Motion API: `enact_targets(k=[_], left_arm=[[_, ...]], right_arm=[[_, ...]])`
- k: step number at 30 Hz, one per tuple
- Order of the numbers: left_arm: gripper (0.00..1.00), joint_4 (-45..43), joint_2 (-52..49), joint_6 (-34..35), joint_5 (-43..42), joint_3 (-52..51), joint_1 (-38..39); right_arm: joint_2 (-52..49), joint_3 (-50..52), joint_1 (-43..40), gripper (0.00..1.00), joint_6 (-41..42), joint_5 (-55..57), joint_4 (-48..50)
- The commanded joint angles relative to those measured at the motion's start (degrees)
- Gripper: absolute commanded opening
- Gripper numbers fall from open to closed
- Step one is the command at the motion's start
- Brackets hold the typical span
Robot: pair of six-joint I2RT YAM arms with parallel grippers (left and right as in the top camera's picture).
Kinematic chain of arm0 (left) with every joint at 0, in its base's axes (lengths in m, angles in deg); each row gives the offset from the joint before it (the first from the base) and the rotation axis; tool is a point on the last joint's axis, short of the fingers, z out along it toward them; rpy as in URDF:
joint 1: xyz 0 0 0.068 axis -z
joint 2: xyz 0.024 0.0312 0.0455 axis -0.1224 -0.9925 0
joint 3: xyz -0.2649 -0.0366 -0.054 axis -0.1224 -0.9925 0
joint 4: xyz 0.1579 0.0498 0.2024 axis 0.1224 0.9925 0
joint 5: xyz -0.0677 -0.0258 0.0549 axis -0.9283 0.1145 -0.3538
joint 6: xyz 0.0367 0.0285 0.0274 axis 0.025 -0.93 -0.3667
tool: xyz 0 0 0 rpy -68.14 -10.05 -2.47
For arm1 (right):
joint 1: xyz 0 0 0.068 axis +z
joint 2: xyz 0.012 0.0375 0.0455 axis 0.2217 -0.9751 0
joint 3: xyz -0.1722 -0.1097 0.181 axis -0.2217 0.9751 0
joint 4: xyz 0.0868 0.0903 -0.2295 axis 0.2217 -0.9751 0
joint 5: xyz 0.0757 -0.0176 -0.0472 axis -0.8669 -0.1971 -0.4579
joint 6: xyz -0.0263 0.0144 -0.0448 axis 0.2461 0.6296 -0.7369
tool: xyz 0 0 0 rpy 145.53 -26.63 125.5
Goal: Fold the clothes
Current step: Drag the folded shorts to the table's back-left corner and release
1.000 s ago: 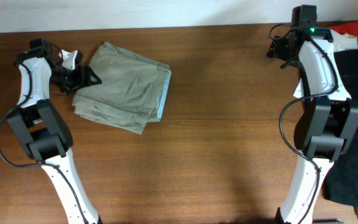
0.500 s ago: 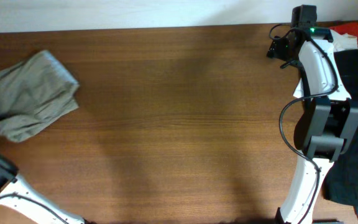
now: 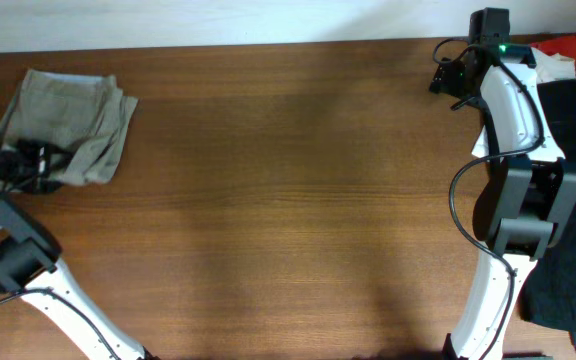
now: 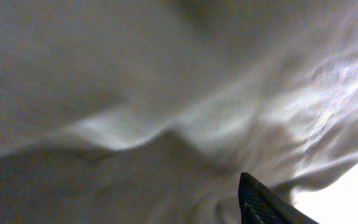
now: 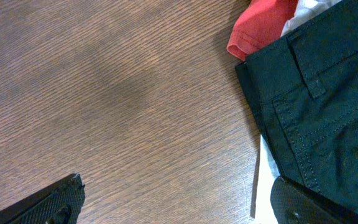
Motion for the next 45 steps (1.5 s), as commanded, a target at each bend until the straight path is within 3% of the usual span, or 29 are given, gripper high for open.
enact_targets(k=[1,4,5,6,12,15,19,22,23,28,31,35,37,38,40,42,45], left_arm=[[0.49,-4.5,-1.5,4.1,8.4,-0.7,4.5],[0.34,-15.3,-1.5,4.8,16.2,-0.7,7.4],[0.22,-16.8,-1.5,4.8,17.9,-0.7,7.7],[0.19,-18.1,-1.5,4.8,20.0,-0.7,8.1],[0.19,-22.9,-1.5,4.9,23.5,-0.7,13.1],[0.01,-21.6,-1.5,4.9,24.2,-0.7,10.3],[0.01,-16.0,-1.5,4.9,24.2,-0.7,2.5],[0.01,-14.8,-1.5,6.3,24.2,-0.7,-1.0],[0.01,-15.4,-1.5,11.6,24.2,-0.7,-0.8],[0.01,-26.5,-1.5,12.3,26.2,-0.7,6.8],[0.01,-28.5,-1.5,12.3,26.6,-0.7,9.5],[0.02,-30.0,-1.5,0.5,28.1,-0.7,9.2],[0.02,-30.0,-1.5,-0.8,29.7,-0.7,8.7],[0.09,-29.8,-1.5,-0.8,29.5,-0.7,8.3],[0.34,-29.1,-1.5,-0.8,29.5,-0.7,8.3],[0.43,-26.8,-0.9,-2.4,29.6,-0.6,7.9],[0.47,-20.8,4.4,-2.4,29.5,-0.6,6.1]], right_arm=[[0.3,-0.7,0.2,0.99,0.0,0.7,0.1],[0.3,-0.7,0.2,0.99,0.1,0.7,0.1],[0.3,-0.7,0.2,0.99,0.0,0.7,0.1],[0.3,-0.7,0.2,0.99,0.1,0.7,0.1],[0.3,-0.7,0.2,0.99,0.1,0.7,0.1],[0.3,-0.7,0.2,0.98,0.1,0.7,0.1],[0.3,-0.7,0.2,0.99,0.1,0.7,0.1],[0.3,-0.7,0.2,0.99,0.1,0.7,0.1],[0.3,-0.7,0.2,0.99,0.1,0.7,0.1],[0.3,-0.7,0.2,0.99,0.1,0.7,0.1],[0.3,-0.7,0.2,0.99,0.0,0.7,0.1],[0.3,-0.7,0.2,0.99,0.1,0.7,0.1],[0.3,-0.7,0.2,0.99,0.1,0.7,0.1],[0.3,-0.7,0.2,0.99,0.1,0.7,0.1],[0.3,-0.7,0.2,0.99,0.0,0.7,0.1],[0.3,-0.7,0.2,0.99,0.1,0.7,0.1],[0.3,-0.7,0.2,0.99,0.1,0.7,0.1]])
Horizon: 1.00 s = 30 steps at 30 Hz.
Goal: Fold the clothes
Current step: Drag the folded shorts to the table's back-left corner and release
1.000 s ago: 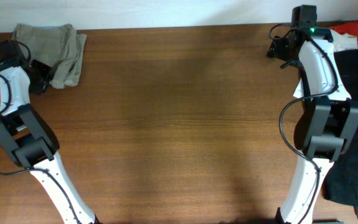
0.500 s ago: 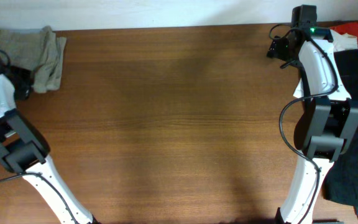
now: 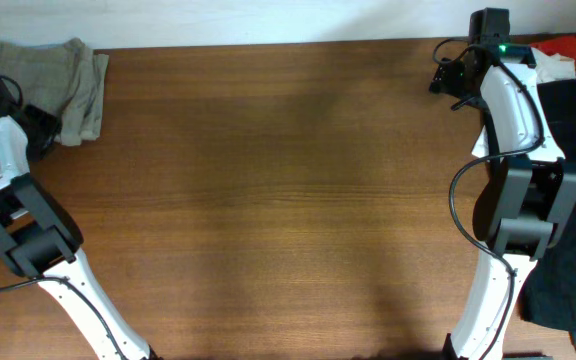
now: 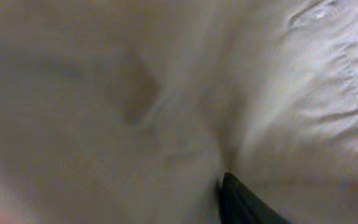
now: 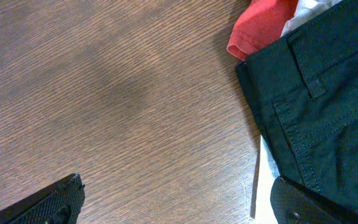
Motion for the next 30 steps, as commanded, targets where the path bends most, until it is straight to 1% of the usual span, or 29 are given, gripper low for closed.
enact_targets(k=[1,2,4,6,7,8,13,15,17,19,21,23,26,27,28,29,30], left_arm=[[0.49,5.5,6.6,-1.2,0.8,-0.4,-1.8],[0.49,9.2,9.9,-1.2,0.8,-0.4,-1.8],[0.49,12.2,14.0,-1.1,0.8,-0.4,-1.7],[0.49,12.3,15.6,-1.2,-1.3,-0.4,-1.5],[0.18,12.3,15.1,-1.2,-1.3,-0.6,-1.1],[0.02,12.4,13.9,-1.2,-1.1,-0.7,-0.2],[0.01,12.9,3.2,-1.2,-1.1,-0.7,3.4],[0.01,13.8,2.5,-1.2,-1.1,-0.7,4.1],[0.01,15.7,3.1,-1.2,-6.4,-0.7,4.2],[0.01,15.7,5.6,-1.2,-10.4,-0.6,4.1],[0.01,15.9,10.6,-1.7,-10.4,-0.6,4.3],[0.01,16.7,16.3,-3.8,-10.2,-0.6,5.1],[0.01,21.9,25.0,-3.8,-10.2,-0.6,8.8],[0.03,24.2,26.3,-3.8,-10.3,-0.6,10.0],[0.04,27.0,27.3,-3.8,-10.5,-0.6,11.3],[0.04,29.4,28.5,-6.7,-10.9,-0.6,12.9],[0.04,29.4,30.2,-12.0,-11.2,-0.6,15.6]], right_arm=[[0.3,-0.7,0.2,0.99,0.1,0.7,0.1],[0.3,-0.7,0.2,0.99,0.1,0.7,0.1],[0.3,-0.7,0.2,0.99,0.1,0.7,0.1],[0.3,-0.7,0.2,0.99,0.1,0.7,0.1],[0.3,-0.7,0.2,0.99,0.0,0.7,0.1],[0.3,-0.7,0.2,0.99,0.1,0.7,0.1],[0.3,-0.7,0.2,0.99,0.1,0.7,0.1],[0.3,-0.7,0.2,0.99,0.1,0.7,0.1],[0.3,-0.7,0.2,0.99,0.0,0.7,0.1],[0.3,-0.7,0.2,0.99,0.1,0.7,0.1],[0.3,-0.7,0.2,0.99,0.1,0.7,0.1],[0.3,-0.7,0.2,0.98,0.1,0.7,0.1],[0.3,-0.7,0.2,0.99,0.1,0.7,0.1],[0.3,-0.7,0.2,0.99,0.1,0.7,0.1],[0.3,-0.7,0.2,0.99,0.1,0.7,0.1],[0.3,-0.7,0.2,0.99,0.1,0.7,0.1],[0.3,-0.7,0.2,0.99,0.1,0.7,0.1]])
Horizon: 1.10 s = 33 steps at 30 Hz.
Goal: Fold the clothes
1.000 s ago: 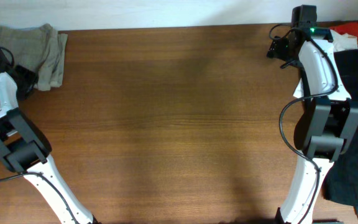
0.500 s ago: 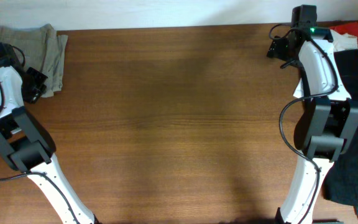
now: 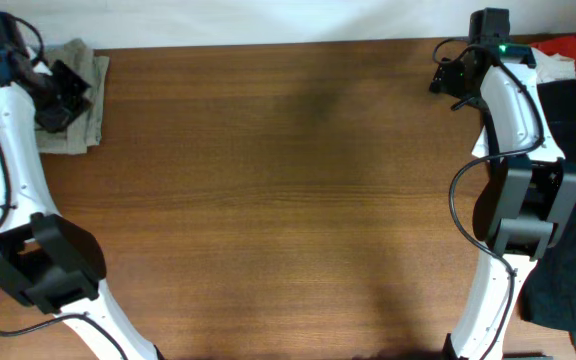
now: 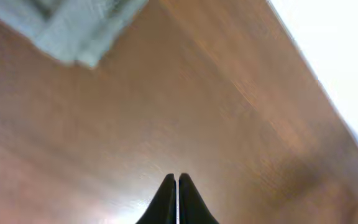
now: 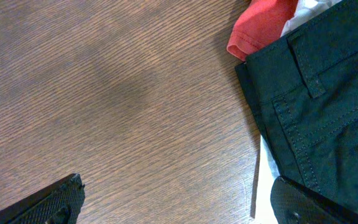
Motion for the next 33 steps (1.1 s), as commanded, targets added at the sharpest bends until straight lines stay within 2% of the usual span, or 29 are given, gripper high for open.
enact_targets(k=[1,3,4,5,6,7,11,13,17,18,26,30,33], left_arm=[[0.04,0.7,5.7,-11.3,-1.4,0.1,6.1],[0.04,0.2,9.2,-15.6,-1.4,0.1,10.4],[0.04,-0.3,10.9,-17.4,-1.0,0.1,12.5],[0.12,-0.9,11.8,-17.4,0.4,0.1,14.1],[0.41,-1.0,11.8,-17.4,1.9,0.1,15.1],[0.98,-1.0,11.7,-17.4,1.9,0.1,15.7],[0.99,-1.0,11.7,-17.4,1.9,0.1,15.8],[0.99,-1.0,11.7,-17.4,1.9,0.1,15.8],[0.99,-1.0,11.7,-17.4,1.9,0.1,15.8],[0.99,-1.0,11.7,-17.4,1.9,0.1,15.8],[0.99,-1.0,11.7,-17.4,1.9,0.1,15.8],[0.99,-0.9,11.7,-17.4,1.9,0.1,15.8],[0.99,-0.9,11.7,-17.4,1.9,0.1,15.8]], right_arm=[[0.3,-0.7,0.2,0.99,0.1,0.7,0.1],[0.3,-0.7,0.3,0.99,0.2,0.4,2.6],[0.3,-0.8,0.3,0.99,0.9,-4.7,1.5],[1.0,-0.9,0.3,0.99,1.0,-7.4,-0.9],[2.4,-0.9,0.3,0.99,1.0,-10.4,-3.0],[4.3,-0.9,0.3,0.99,1.0,-11.2,-4.3],[22.1,-0.9,2.1,0.99,0.9,-11.1,-15.7],[29.2,-0.9,5.9,0.99,1.0,-7.7,-22.1],[43.6,-0.9,21.4,0.99,7.0,9.6,-29.1],[46.4,-0.9,24.1,0.99,7.0,9.7,-31.9],[48.0,-0.9,25.0,0.99,5.9,7.3,-42.0],[48.9,-0.7,25.0,0.99,6.3,7.6,-41.4],[53.4,4.0,23.8,0.99,6.3,7.7,-36.3]])
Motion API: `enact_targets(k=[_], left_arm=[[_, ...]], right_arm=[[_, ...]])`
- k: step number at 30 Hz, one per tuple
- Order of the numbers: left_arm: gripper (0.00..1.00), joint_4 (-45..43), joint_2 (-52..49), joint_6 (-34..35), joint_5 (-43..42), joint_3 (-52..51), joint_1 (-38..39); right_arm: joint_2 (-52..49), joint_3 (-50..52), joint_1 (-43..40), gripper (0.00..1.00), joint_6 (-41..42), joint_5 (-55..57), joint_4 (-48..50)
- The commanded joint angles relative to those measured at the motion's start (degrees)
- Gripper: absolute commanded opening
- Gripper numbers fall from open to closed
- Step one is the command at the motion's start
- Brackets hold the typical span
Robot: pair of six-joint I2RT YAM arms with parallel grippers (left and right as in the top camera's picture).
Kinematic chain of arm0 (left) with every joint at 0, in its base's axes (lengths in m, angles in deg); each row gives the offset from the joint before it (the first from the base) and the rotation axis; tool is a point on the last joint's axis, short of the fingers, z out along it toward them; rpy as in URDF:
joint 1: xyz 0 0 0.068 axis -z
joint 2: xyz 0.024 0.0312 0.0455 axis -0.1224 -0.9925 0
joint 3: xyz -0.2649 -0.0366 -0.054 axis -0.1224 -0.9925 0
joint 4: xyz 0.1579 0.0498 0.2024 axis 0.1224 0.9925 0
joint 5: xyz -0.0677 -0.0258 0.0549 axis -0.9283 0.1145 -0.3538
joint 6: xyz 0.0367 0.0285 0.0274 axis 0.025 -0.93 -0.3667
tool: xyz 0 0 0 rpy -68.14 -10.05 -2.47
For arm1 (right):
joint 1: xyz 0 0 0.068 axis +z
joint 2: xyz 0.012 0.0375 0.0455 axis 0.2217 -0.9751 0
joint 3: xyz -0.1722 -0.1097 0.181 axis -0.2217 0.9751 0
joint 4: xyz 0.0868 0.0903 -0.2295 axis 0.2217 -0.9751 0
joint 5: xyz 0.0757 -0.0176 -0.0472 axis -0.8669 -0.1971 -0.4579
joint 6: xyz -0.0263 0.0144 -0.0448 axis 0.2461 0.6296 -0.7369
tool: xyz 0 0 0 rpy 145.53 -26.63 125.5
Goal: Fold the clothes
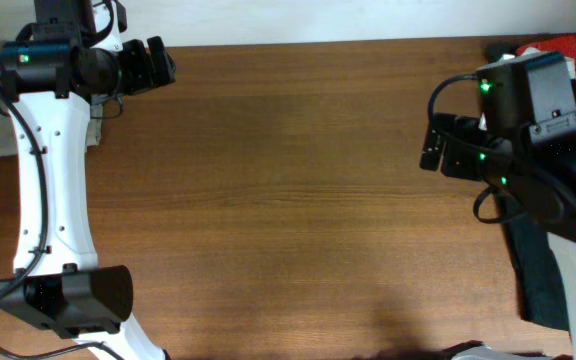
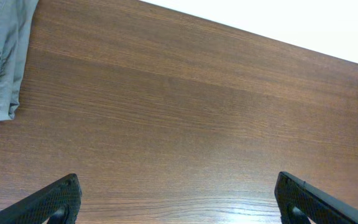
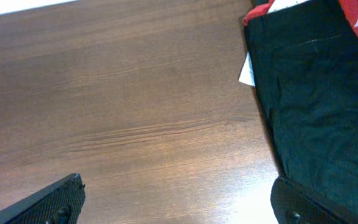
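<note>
A folded khaki garment (image 2: 2, 56) lies at the table's far left corner; in the overhead view only a sliver of this khaki garment shows beside the left arm. My left gripper (image 1: 148, 65) hangs open above the bare wood to its right, with nothing between the fingers (image 2: 48, 202). Black trousers (image 3: 316, 106) lie at the right edge, with a red cloth (image 3: 263, 9) and a white tag (image 3: 247, 68) by them. My right gripper (image 1: 438, 145) is open over the wood left of the trousers, and its fingers (image 3: 48, 202) hold nothing.
The brown wooden table (image 1: 288, 200) stretches between both arms. More dark cloth (image 1: 538, 285) runs down the right edge under the right arm, and red cloth (image 1: 568, 48) shows at the back right corner.
My left gripper was shut just above the khaki garment; now it is open, higher and further right. The right arm has moved from the back right corner toward the front, and is also higher.
The khaki garment lay a little in from the left edge with my left gripper on it. Then it lay in the far left corner. Then the left gripper was off it, shut and empty. Now both grippers hang open above the table.
</note>
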Motion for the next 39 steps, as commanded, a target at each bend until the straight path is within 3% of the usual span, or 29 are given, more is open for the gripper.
enact_targets(k=[1,4,6,7,8,13,17,20,23,26,39], left_arm=[[0.99,-0.1,0.2,-1.2,0.0,0.2,0.2],[0.99,-0.1,0.2,-1.2,0.0,0.2,0.2],[0.99,-0.1,0.2,-1.2,0.0,0.2,0.2],[0.99,-0.1,0.2,-1.2,0.0,0.2,0.2],[0.99,-0.1,0.2,-1.2,0.0,0.2,0.2],[0.99,-0.1,0.2,-1.2,0.0,0.2,0.2],[0.99,-0.1,0.2,-1.2,0.0,0.2,0.2],[0.99,-0.1,0.2,-1.2,0.0,0.2,0.2],[0.99,-0.1,0.2,-1.2,0.0,0.2,0.2],[0.99,-0.1,0.2,-1.2,0.0,0.2,0.2],[0.99,-0.1,0.2,-1.2,0.0,0.2,0.2]], right_arm=[[5.8,7.2,-2.1,0.99,0.3,0.9,5.3],[14.4,26.3,-6.9,0.99,0.3,-1.1,17.8],[27.7,52.5,-11.0,0.99,-3.8,-7.1,37.0],[30.3,56.9,-11.7,0.99,-5.0,-8.5,40.6],[38.8,70.5,-13.6,0.99,-6.4,-11.5,50.9],[70.1,104.3,-17.2,0.99,-7.7,-16.3,74.1],[80.4,111.5,-17.2,0.99,-8.9,-16.5,81.0],[81.8,117.8,-17.2,0.99,-14.3,-19.6,94.8],[81.8,118.0,-17.2,0.99,-14.8,-19.1,95.1],[81.8,118.0,-17.2,0.99,-16.3,-19.1,87.2],[81.8,118.0,-17.2,0.99,-16.3,-19.1,87.1]])
